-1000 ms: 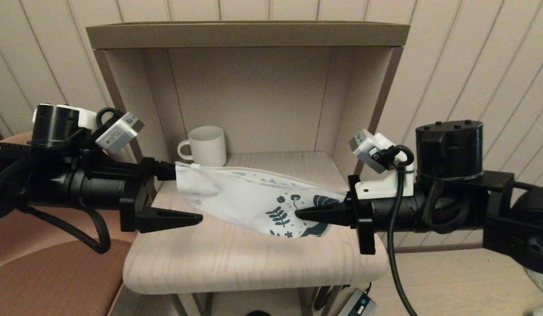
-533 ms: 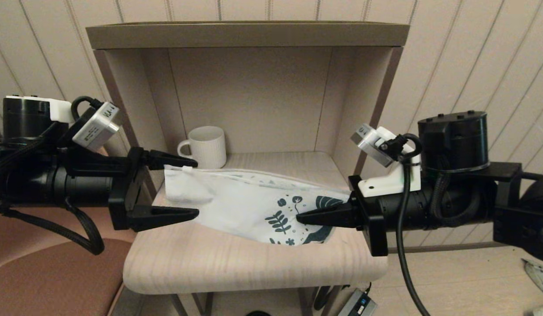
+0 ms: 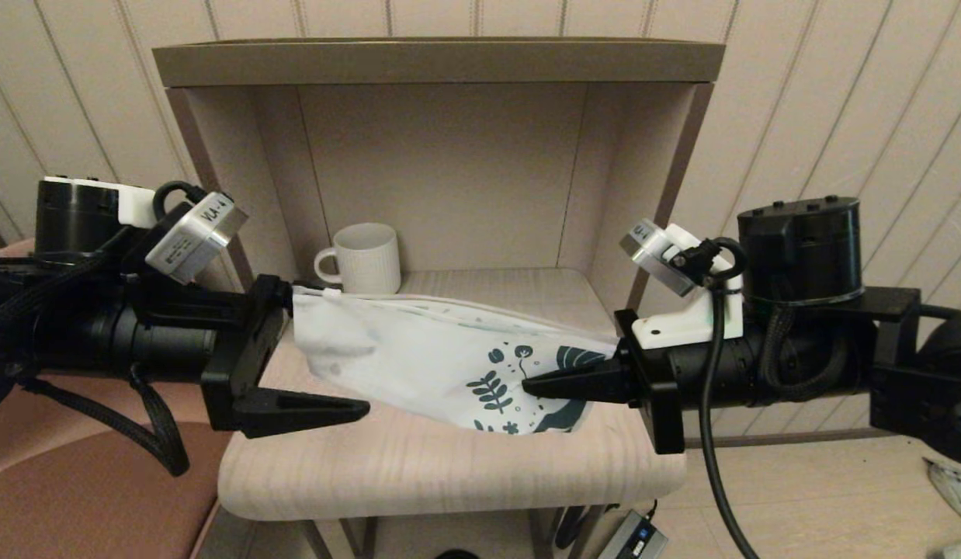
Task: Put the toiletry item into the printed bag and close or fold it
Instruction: Hand it to the other hand
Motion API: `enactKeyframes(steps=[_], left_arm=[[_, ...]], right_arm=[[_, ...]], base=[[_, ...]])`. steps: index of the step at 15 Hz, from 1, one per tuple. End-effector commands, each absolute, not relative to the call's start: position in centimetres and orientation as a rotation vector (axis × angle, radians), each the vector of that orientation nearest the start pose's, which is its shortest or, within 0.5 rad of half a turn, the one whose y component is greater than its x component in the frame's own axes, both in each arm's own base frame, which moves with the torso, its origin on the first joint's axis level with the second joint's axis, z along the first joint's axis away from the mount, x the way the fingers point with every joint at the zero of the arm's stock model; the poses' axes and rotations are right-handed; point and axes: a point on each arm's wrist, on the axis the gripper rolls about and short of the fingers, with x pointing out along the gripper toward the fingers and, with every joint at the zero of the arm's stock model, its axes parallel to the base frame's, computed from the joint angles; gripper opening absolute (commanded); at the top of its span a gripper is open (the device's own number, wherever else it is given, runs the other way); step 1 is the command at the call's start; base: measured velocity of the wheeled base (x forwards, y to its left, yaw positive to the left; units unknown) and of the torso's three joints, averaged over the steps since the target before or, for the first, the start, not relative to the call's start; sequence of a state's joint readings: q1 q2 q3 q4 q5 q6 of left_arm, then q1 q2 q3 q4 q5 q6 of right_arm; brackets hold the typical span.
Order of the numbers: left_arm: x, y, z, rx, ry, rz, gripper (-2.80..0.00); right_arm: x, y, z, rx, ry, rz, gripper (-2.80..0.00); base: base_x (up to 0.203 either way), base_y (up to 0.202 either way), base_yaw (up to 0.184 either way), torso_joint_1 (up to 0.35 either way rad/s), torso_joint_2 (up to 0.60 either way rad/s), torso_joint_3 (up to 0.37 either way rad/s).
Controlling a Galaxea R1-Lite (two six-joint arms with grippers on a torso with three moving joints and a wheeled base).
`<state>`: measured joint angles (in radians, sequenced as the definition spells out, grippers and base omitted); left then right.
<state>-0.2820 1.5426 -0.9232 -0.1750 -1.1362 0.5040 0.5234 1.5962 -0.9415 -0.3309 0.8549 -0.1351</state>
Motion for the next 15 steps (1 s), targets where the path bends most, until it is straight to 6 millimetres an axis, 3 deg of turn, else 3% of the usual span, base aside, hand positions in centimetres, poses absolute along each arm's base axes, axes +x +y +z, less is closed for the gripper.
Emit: enactKeyframes(steps=[1, 15], left_arm=[[24.3, -10.1, 21.5, 0.203, 0.099, -1.498, 0.00], [24.6, -10.0, 20.5, 0.274, 0.112, -1.443, 0.00]], right_arm=[[23.4, 15.8, 22.0, -0.054, 0.261, 1.399, -2.80], [23.6, 15.9, 21.0, -0.092, 0.259, 1.417, -2.80]], base=[[0.000, 0.000, 0.000, 0.000, 0.00, 0.000], [0.000, 0.000, 0.000, 0.000, 0.00, 0.000]])
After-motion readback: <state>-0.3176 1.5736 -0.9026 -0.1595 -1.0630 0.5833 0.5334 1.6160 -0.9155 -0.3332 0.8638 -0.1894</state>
